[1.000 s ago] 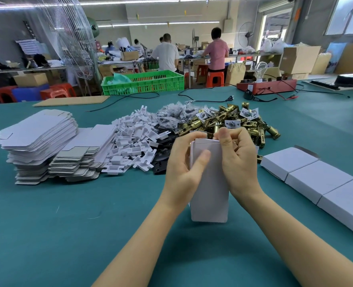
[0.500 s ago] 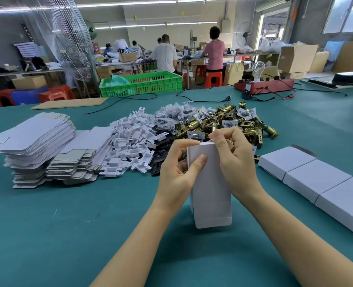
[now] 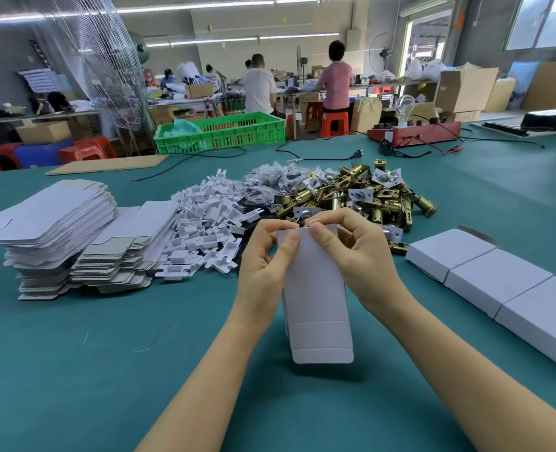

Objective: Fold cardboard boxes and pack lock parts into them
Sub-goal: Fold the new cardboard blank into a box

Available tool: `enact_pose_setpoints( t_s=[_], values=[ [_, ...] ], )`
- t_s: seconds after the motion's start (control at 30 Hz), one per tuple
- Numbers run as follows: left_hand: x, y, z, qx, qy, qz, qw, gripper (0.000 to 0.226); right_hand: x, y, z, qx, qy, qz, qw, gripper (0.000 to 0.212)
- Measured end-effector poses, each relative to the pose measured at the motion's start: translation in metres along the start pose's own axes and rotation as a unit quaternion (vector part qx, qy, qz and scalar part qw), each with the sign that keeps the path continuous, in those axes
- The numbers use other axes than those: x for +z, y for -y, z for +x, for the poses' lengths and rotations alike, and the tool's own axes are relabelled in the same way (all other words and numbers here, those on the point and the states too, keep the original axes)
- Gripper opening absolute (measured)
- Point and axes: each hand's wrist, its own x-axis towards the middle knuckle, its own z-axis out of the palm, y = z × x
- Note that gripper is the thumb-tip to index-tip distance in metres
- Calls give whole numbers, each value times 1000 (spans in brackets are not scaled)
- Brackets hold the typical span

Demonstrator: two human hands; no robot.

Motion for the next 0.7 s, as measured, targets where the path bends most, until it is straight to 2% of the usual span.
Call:
enact_pose_setpoints(
  t_s=[0.13,0.27,0.53,0.63,0.7],
  values=[
    [1,1,1,-9,-12,-20,1000,8,0,-2,1,15,1,11,1000,7],
    [0,3,3,-56,-22,-73,995,11,0,-6,1,56,-1,-3,998,13],
    [-3,8,6,-99,-27,-91,991,9,-1,-13,3,72,1,-24,997,12],
    [-6,14,7,-119,-79,-97,985,12,0,-20,3,116,15,-55,992,29],
    [-14,15,12,-108,-143,-88,980,13,1,-25,1,117,-10,-140,983,30]
  ],
)
